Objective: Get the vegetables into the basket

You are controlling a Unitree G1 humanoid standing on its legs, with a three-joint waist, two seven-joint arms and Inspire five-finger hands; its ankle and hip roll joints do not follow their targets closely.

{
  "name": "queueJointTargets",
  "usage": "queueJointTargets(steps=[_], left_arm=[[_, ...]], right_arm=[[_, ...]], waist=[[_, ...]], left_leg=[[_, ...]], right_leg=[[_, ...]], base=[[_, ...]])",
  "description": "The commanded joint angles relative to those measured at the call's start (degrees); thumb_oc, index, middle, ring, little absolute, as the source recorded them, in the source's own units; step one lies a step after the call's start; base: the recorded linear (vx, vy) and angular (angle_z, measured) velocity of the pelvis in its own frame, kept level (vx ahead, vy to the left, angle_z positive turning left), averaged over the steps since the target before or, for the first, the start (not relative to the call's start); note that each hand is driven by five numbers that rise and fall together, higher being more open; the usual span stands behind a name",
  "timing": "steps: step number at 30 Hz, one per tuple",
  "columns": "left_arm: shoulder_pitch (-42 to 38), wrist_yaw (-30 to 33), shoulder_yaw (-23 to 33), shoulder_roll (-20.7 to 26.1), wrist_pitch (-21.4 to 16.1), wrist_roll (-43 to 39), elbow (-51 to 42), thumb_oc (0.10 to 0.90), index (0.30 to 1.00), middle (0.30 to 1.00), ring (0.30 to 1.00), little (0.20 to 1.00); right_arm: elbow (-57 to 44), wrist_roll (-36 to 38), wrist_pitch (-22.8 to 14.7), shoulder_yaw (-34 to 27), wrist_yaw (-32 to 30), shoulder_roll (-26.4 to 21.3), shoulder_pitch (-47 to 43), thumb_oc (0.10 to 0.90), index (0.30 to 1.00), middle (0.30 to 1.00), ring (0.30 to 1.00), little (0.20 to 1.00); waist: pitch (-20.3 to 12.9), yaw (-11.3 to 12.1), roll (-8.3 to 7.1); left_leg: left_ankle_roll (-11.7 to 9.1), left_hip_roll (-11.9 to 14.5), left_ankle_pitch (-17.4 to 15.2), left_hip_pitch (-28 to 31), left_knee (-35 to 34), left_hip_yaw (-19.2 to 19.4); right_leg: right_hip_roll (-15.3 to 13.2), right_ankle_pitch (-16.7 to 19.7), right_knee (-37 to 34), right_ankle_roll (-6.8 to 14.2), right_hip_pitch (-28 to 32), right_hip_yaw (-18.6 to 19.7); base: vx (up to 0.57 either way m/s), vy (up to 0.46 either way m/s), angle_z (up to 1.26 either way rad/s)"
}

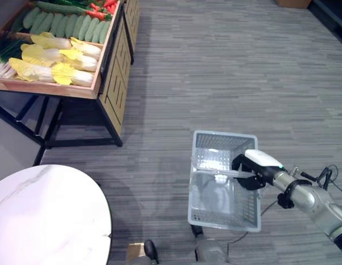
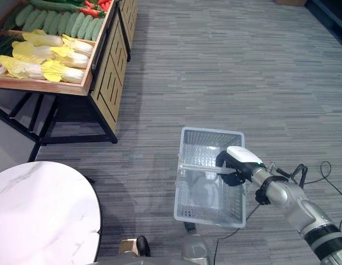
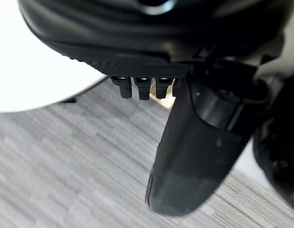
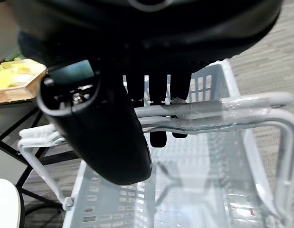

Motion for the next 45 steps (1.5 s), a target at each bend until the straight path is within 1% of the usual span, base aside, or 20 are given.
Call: queueJointTargets(steps=[1,2,3,7,8,9,12,17,22,24,27,29,33,35,37,38,39,41,43,45], left_arm=[[1.90,-3.21,2.28,2.28,-1.08,-1.57,1.52,0.794,0.852,0.852,0.852,0.852],[1.52,-2.51,2.05,3.36,-1.22,-1.25,0.01,0.900,1.000,1.000,1.000,1.000],[1.52,-2.52,2.01,3.38,-1.22,-1.25,-0.01,0.900,1.000,1.000,1.000,1.000],[-1.93,5.46,3.45,4.66,-0.01,-3.10,-2.84,0.900,1.000,1.000,1.000,1.000],[-2.64,6.45,3.78,4.80,0.10,-3.90,-3.27,0.900,1.000,1.000,1.000,1.000],[-2.66,6.46,3.78,4.83,0.11,-3.92,-3.27,0.900,1.000,1.000,1.000,1.000],[-4.81,9.43,4.85,5.49,-0.05,-6.17,-5.23,0.900,1.000,1.000,1.000,1.000],[-7.07,13.12,7.62,5.20,0.89,-7.53,-4.81,0.900,1.000,1.000,1.000,1.000],[-7.03,15.68,9.81,4.26,1.56,-8.21,-4.39,0.900,1.000,1.000,1.000,1.000],[-6.59,16.89,11.40,3.57,1.56,-10.47,-4.12,0.900,1.000,1.000,1.000,1.000],[-6.26,17.77,11.92,3.01,1.56,-11.09,-4.35,0.900,1.000,1.000,1.000,1.000],[-6.20,18.46,13.18,2.11,1.71,-13.18,-3.66,0.900,1.000,1.000,1.000,1.000],[-6.41,19.53,13.28,0.98,1.33,-15.23,-4.71,0.900,1.000,1.000,1.000,1.000],[-6.48,19.95,13.26,0.96,0.95,-15.64,-5.51,0.900,1.000,1.000,1.000,1.000],[-6.11,21.03,12.51,0.48,0.29,-16.78,-7.57,0.900,1.000,1.000,1.000,1.000],[-6.11,21.03,12.51,0.49,0.29,-16.78,-7.57,0.900,1.000,1.000,1.000,1.000],[-5.78,21.87,12.17,0.43,-0.04,-17.10,-8.86,0.900,1.000,1.000,1.000,1.000],[-5.60,22.44,12.25,0.57,-0.31,-17.00,-9.30,0.900,1.000,1.000,1.000,1.000],[-5.46,23.06,11.90,0.30,-0.62,-17.54,-9.88,0.900,1.000,1.000,1.000,1.000],[-5.50,23.44,11.97,0.40,-0.77,-17.84,-9.63,0.900,1.000,1.000,1.000,1.000]], right_arm=[[-7.04,2.32,-2.69,-6.60,-1.85,-1.77,-6.33,0.400,0.300,0.300,0.300,0.300],[-7.10,2.30,-2.75,-7.35,-1.81,-1.46,-4.99,0.400,0.300,0.300,0.300,0.300],[-7.14,2.29,-2.75,-7.42,-1.80,-1.45,-4.91,0.400,0.300,0.300,0.300,0.300],[-7.38,0.20,-3.69,-9.37,-4.58,0.08,-2.36,0.400,0.300,0.300,0.300,0.300],[-7.15,-0.41,-3.93,-9.07,-5.32,0.52,-2.52,0.400,0.300,0.300,0.300,0.300],[-7.07,-0.46,-3.96,-9.01,-5.39,0.57,-2.61,0.400,0.300,0.300,0.300,0.300],[-5.78,-1.27,-4.32,-6.56,-6.91,1.58,-5.18,0.400,0.300,0.300,0.300,0.300],[-5.56,-1.85,-4.46,-6.92,-8.71,3.60,-4.29,0.400,0.300,0.300,0.300,0.300],[-6.89,-1.40,-4.82,-9.24,-8.91,4.59,0.16,0.400,0.300,0.300,0.300,0.300],[-7.95,-0.04,-5.16,-10.29,-8.98,4.87,2.23,0.400,0.300,0.300,0.300,0.300],[-8.80,0.33,-5.53,-11.05,-9.16,4.75,3.64,0.400,0.300,0.300,0.300,0.300],[-8.87,1.47,-5.84,-11.62,-9.47,4.83,4.37,0.400,0.300,0.300,0.300,0.300],[-8.61,2.25,-5.80,-12.27,-9.99,4.31,4.96,0.400,0.300,0.300,0.300,0.300],[-8.49,2.49,-5.89,-12.52,-10.23,4.40,5.11,0.400,0.300,0.300,0.300,0.300],[-7.12,2.59,-5.67,-12.52,-11.29,4.95,4.79,0.400,0.300,0.300,0.300,0.300],[-7.12,2.59,-5.67,-12.51,-11.29,4.95,4.78,0.400,0.300,0.300,0.300,0.300],[-6.34,2.98,-5.82,-12.70,-12.04,5.74,4.70,0.400,0.300,0.300,0.300,0.300],[-6.37,3.25,-5.92,-12.94,-12.33,6.20,5.01,0.400,0.300,0.300,0.300,0.300],[-5.82,3.20,-6.10,-12.63,-13.13,7.29,5.49,0.400,0.300,0.300,0.300,0.300],[-5.43,3.03,-6.31,-12.07,-13.88,8.19,4.77,0.400,0.300,0.300,0.300,0.300]], waist=[[-2.31,1.97,1.10],[-2.38,2.03,1.02],[-2.38,2.06,1.01],[-1.39,3.17,0.53],[-1.22,3.72,0.38],[-1.13,3.71,0.35],[-0.81,5.00,-0.13],[-0.53,5.44,-0.52],[-1.68,5.52,-0.07],[-2.00,5.31,0.87],[-2.00,5.06,1.63],[-1.76,4.86,2.75],[-0.89,4.61,3.37],[-0.54,4.66,3.27],[0.62,5.61,2.76],[0.62,5.56,2.75],[1.07,6.54,1.89],[0.96,6.77,1.59],[0.73,7.94,1.66],[0.93,8.97,1.70]], left_leg=[[-2.84,1.29,-0.58,-2.72,0.11,-5.81],[-2.71,1.08,-0.79,-2.59,0.11,-6.00],[-2.71,1.07,-0.79,-2.59,0.11,-6.00],[-2.14,0.81,-0.96,-2.04,0.11,-6.52],[-2.16,0.64,-1.28,-1.53,0.11,-5.95],[-2.14,0.63,-1.29,-1.46,0.11,-5.96],[-2.90,1.03,-1.56,-0.35,0.11,-2.90],[-4.35,2.63,-2.16,1.31,0.11,-2.75],[-6.13,4.65,-2.35,2.82,0.57,-4.08],[-7.42,7.34,-1.51,2.73,1.58,-5.27],[-8.26,8.65,-0.88,2.55,2.27,-6.08],[-9.51,10.36,1.64,1.90,4.41,-7.30],[-10.69,11.91,4.89,-0.46,10.26,-9.68],[-10.94,11.96,5.85,-1.37,12.43,-10.70],[-10.33,9.51,6.78,-4.65,16.66,-14.86],[-10.32,9.49,6.77,-4.70,16.71,-14.92],[-9.16,6.27,4.30,-7.96,14.67,-16.91],[-8.68,6.08,3.23,-9.45,11.92,-16.73],[-9.19,7.64,7.95,-13.25,4.35,-15.79],[-10.13,7.79,10.34,-15.21,1.42,-16.24]], right_leg=[[-3.08,-0.16,3.12,6.96,2.15,-1.40],[-3.33,-0.28,3.35,6.99,2.21,-1.64],[-3.34,-0.29,3.35,6.99,2.21,-1.65],[-3.39,-1.45,7.28,6.51,1.38,-4.73],[-4.27,-0.44,7.39,6.55,0.99,-6.88],[-4.29,-0.39,7.29,6.57,1.11,-6.90],[-7.26,4.77,3.77,7.35,0.01,-13.61],[-8.47,6.77,2.18,7.54,-1.99,-16.55],[-7.23,3.28,1.53,6.54,0.57,-19.33],[-4.69,0.13,2.63,4.62,1.49,-19.87],[-3.39,-1.41,3.19,3.73,2.08,-20.29],[-1.77,-3.28,4.07,2.32,2.63,-20.86],[0.02,-5.36,4.29,0.30,4.27,-21.48],[0.55,-5.93,4.33,-0.35,4.84,-21.68],[0.94,-7.19,4.22,-1.13,6.28,-21.66],[0.93,-7.20,4.22,-1.13,6.28,-21.71],[0.53,-7.05,3.48,-0.66,7.12,-21.45],[0.50,-7.13,2.96,-0.33,7.25,-21.44],[0.64,-7.53,2.23,0.31,8.45,-21.00],[0.98,-8.07,1.88,0.51,9.70,-20.17]], base=[[0.06,0.121,0.07],[0.03,0.052,0.06],[0.02,0.045,0.05],[0.00,0.007,0.07],[0.01,-0.003,0.06],[0.02,-0.018,-0.04],[0.02,-0.095,-0.35],[0.12,-0.164,-0.62],[0.19,-0.256,0.13],[0.17,-0.331,0.02],[0.12,-0.209,0.07],[0.14,-0.264,0.18],[0.09,-0.203,0.08],[0.08,-0.186,0.10],[0.07,-0.146,0.17],[0.07,-0.115,0.05],[0.06,-0.073,-0.02],[0.14,-0.044,0.02],[0.24,0.046,0.10],[0.19,0.061,-0.03]])
